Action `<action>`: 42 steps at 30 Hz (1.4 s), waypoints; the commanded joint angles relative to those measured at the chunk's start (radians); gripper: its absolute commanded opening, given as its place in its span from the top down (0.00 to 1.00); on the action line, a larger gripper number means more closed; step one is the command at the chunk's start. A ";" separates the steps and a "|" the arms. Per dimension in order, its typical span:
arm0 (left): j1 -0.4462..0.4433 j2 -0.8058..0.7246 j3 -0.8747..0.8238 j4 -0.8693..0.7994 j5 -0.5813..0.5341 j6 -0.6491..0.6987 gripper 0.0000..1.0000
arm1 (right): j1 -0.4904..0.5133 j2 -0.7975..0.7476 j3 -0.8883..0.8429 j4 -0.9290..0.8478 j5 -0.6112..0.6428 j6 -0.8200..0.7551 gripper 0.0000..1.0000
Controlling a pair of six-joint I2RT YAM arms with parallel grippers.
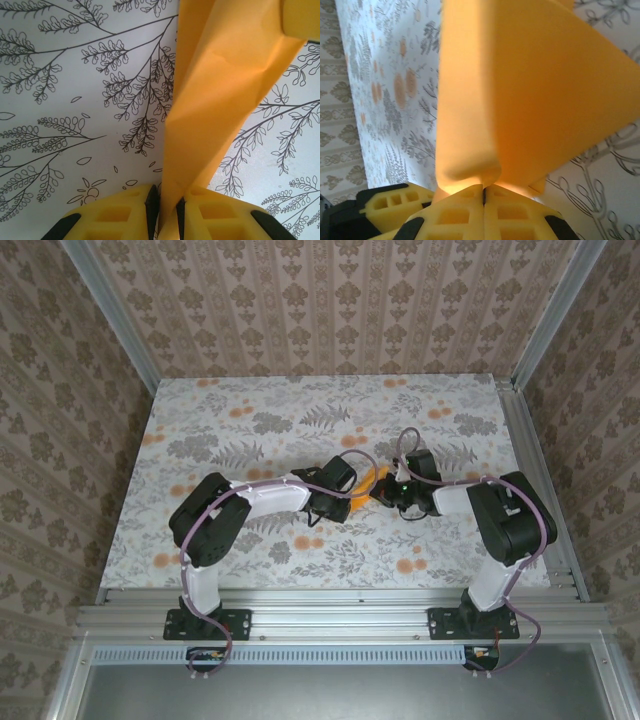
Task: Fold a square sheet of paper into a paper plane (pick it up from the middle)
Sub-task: Fold the wing for the fifth time at the center of the table.
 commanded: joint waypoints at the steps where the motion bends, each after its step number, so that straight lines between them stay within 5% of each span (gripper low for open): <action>1: -0.004 0.095 -0.026 -0.045 -0.004 0.029 0.78 | 0.007 -0.025 -0.012 -0.072 0.034 -0.045 1.00; 42: -0.017 0.147 0.020 -0.134 -0.083 0.138 0.79 | 0.005 -0.120 -0.025 -0.286 0.089 -0.150 1.00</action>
